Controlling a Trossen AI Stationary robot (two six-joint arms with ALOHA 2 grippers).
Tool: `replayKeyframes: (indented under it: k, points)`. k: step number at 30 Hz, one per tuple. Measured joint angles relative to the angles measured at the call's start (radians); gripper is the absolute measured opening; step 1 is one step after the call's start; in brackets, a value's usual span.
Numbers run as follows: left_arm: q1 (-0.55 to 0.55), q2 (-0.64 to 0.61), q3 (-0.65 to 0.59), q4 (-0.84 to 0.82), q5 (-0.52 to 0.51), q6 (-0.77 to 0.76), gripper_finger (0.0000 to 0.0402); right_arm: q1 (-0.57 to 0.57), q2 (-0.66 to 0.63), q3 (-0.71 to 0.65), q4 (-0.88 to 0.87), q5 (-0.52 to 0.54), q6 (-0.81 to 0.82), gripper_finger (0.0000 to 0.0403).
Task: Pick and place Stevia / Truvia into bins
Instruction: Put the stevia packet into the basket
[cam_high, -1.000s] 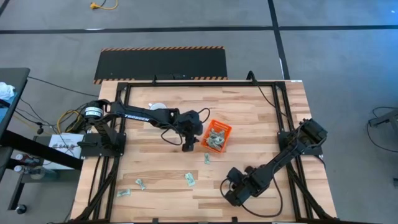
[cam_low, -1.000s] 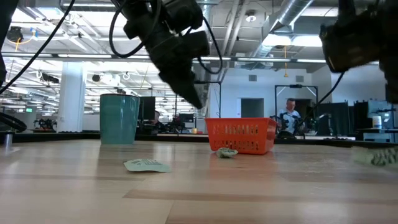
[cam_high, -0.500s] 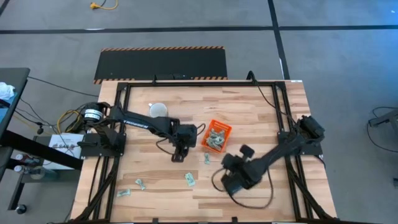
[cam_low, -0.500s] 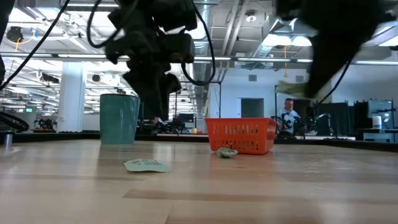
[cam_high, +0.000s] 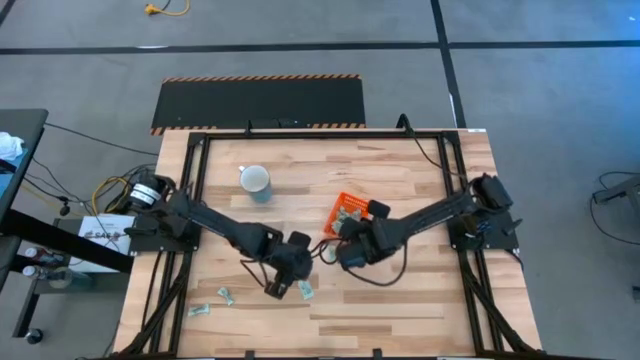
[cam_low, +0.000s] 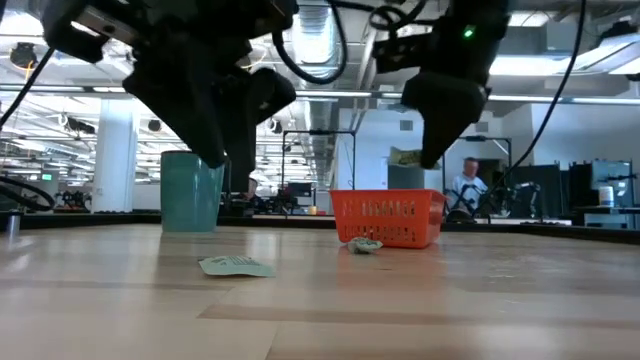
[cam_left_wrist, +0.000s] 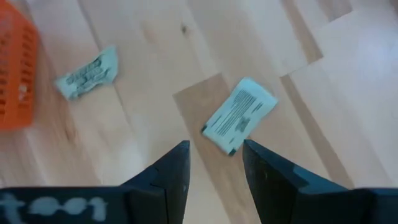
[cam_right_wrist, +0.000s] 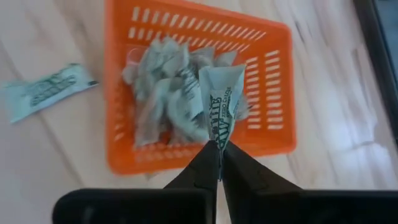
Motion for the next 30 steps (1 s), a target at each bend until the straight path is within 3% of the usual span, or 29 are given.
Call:
replayKeyframes:
  k: [18, 23, 30]
  points:
    - [-0.031, 0.005, 0.000, 0.028, -0.003, -0.001, 0.0138, -0.122, -0.001, 0.001, 0.023, 0.023, -0.120, 0.0157]
    - [-0.030, 0.005, 0.000, 0.012, -0.004, -0.002, 0.0138, -0.103, -0.042, 0.001, 0.008, 0.039, -0.114, 0.0176]
    - [-0.030, 0.005, 0.000, 0.000, -0.004, 0.015, 0.0138, -0.069, -0.205, 0.001, -0.012, 0.118, -0.098, 0.0178]
